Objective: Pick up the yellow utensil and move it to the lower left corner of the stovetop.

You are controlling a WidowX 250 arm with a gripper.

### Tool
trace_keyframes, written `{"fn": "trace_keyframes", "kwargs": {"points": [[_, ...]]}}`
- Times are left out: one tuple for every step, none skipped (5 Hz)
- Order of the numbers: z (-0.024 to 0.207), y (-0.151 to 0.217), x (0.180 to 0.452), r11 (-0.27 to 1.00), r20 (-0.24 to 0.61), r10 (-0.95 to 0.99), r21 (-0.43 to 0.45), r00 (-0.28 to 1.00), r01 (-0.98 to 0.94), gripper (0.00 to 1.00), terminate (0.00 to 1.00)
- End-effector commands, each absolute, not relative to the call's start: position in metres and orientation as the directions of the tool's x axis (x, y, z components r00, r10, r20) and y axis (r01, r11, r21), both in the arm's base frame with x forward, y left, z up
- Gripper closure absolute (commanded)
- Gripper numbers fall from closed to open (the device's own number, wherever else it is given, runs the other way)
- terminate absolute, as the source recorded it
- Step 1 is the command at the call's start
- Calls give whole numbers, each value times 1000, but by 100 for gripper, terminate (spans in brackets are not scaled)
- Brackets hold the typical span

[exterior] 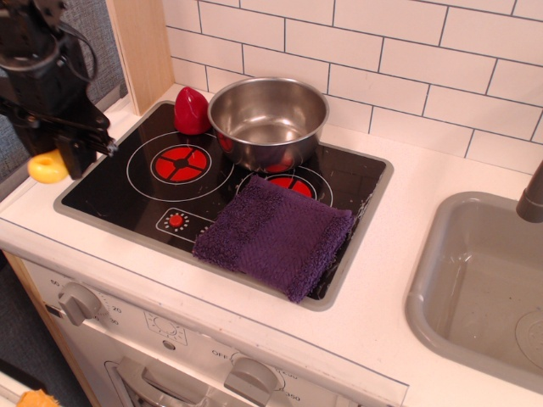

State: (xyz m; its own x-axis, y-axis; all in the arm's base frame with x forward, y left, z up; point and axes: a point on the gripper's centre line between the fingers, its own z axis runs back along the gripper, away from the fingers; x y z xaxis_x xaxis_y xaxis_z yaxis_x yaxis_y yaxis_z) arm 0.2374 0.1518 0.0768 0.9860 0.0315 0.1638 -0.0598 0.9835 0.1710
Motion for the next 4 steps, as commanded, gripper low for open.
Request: {"fn": "trace_keyframes", "kwargs": {"points": [[42, 159, 267, 984, 106, -40, 175, 994, 20, 100, 0], [31, 155, 274, 985, 102, -124, 130, 987, 111, 100, 0], [30, 156, 274, 986, 116, -134, 118, 984, 121, 100, 0], [38, 155, 272, 990, 149, -109, 106, 983, 93, 0, 0]]}}
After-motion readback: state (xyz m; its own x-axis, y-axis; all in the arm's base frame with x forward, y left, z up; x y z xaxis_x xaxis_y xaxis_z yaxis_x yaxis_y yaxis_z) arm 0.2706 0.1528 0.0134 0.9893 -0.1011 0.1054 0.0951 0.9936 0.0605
